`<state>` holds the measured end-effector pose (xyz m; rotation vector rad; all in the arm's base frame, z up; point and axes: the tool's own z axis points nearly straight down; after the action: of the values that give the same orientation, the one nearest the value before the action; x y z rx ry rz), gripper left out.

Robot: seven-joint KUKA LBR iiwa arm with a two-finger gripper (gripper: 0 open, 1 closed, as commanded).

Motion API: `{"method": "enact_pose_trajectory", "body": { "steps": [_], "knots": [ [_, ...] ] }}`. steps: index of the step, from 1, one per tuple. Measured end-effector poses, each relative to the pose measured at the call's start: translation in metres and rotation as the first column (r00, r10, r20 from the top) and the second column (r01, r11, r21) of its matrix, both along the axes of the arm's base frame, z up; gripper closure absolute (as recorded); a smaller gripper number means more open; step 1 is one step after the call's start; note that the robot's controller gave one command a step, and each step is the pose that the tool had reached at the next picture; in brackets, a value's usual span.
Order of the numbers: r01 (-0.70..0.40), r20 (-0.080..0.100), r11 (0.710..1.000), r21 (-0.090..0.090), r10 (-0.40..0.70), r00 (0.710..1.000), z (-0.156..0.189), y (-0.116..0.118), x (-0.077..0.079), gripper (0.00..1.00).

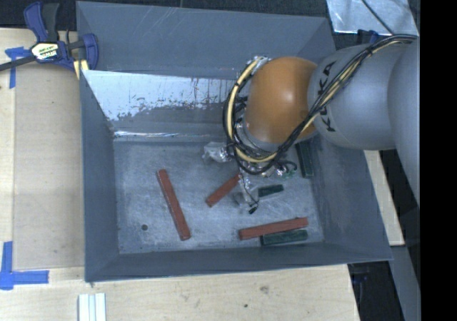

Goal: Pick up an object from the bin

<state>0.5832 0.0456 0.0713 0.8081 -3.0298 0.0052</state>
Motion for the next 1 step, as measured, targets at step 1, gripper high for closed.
{"method": "enact_pose_trajectory", "body": {
  "steps": [1],
  "knots": [
    [-0.010,0.013,1.000,0.006,0.010,1.000,0.0013,0.0035,-0.0137,0.00]
  ]
}}
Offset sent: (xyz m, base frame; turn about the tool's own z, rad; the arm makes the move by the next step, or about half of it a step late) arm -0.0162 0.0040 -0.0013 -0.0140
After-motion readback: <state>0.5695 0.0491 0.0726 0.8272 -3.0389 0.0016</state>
